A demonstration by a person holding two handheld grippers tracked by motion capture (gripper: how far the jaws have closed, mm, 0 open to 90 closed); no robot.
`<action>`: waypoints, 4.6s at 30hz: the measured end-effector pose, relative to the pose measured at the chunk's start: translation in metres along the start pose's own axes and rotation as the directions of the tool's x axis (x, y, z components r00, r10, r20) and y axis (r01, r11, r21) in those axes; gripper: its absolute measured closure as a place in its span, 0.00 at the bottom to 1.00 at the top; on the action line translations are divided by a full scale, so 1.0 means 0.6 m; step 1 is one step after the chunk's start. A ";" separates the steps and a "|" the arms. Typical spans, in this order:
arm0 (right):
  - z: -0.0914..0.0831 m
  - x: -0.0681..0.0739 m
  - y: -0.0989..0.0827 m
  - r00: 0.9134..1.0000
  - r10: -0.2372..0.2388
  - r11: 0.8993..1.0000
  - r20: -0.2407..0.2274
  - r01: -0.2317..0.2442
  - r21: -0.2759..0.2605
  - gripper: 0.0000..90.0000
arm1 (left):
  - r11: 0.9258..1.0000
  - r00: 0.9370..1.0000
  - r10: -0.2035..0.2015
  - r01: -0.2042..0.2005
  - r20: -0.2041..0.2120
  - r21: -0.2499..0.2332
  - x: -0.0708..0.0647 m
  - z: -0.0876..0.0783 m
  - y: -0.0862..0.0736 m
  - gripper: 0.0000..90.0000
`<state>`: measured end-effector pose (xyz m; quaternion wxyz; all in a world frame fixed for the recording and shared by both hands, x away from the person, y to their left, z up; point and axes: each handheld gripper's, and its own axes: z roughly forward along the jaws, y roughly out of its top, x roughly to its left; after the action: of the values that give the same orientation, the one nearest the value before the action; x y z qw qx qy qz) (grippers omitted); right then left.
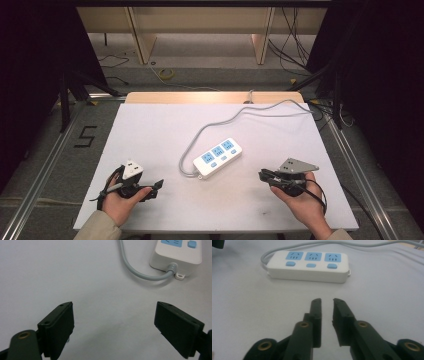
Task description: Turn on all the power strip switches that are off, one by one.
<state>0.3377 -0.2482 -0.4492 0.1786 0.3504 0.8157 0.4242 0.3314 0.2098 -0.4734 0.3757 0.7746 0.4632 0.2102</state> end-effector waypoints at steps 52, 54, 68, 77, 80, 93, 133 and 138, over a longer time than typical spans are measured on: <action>0.043 0.039 0.072 0.996 -0.022 0.987 -0.090 0.036 0.159 1.00 | 1.000 1.000 -0.003 0.003 -0.024 -0.007 0.001 0.001 0.002 0.18; 0.044 0.039 0.074 0.996 -0.020 0.986 -0.090 0.034 0.161 1.00 | 1.000 1.000 0.002 -0.002 -0.025 -0.005 0.001 0.001 0.001 0.18; 0.053 0.038 0.093 0.997 -0.013 0.981 -0.075 0.027 0.193 1.00 | 1.000 1.000 0.004 -0.004 -0.024 -0.002 0.001 0.001 0.001 0.19; 0.064 0.038 0.106 0.997 -0.019 0.978 -0.074 0.034 0.205 1.00 | 1.000 1.000 0.004 -0.004 -0.024 0.000 0.002 0.001 0.000 0.19; 0.067 0.038 0.110 0.997 -0.013 0.978 -0.074 0.028 0.207 1.00 | 1.000 1.000 0.004 -0.004 -0.023 -0.001 0.002 0.001 0.000 0.19; 0.088 0.042 0.127 0.997 -0.018 0.973 -0.079 0.036 0.229 1.00 | 1.000 1.000 0.006 -0.006 -0.016 -0.003 0.001 0.001 0.001 0.18; 0.153 0.075 0.179 0.992 -0.065 0.952 -0.111 0.096 0.292 1.00 | 1.000 1.000 0.013 -0.013 -0.015 -0.003 0.000 0.002 0.001 0.19; 0.164 0.077 0.182 0.991 -0.068 0.948 -0.118 0.101 0.301 1.00 | 1.000 1.000 0.011 -0.011 -0.015 -0.005 -0.001 0.002 0.001 0.19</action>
<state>0.4096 -0.1158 -0.4167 0.0964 0.3156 0.8942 0.3026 0.3326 0.2086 -0.4738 0.3731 0.7746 0.4613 0.2192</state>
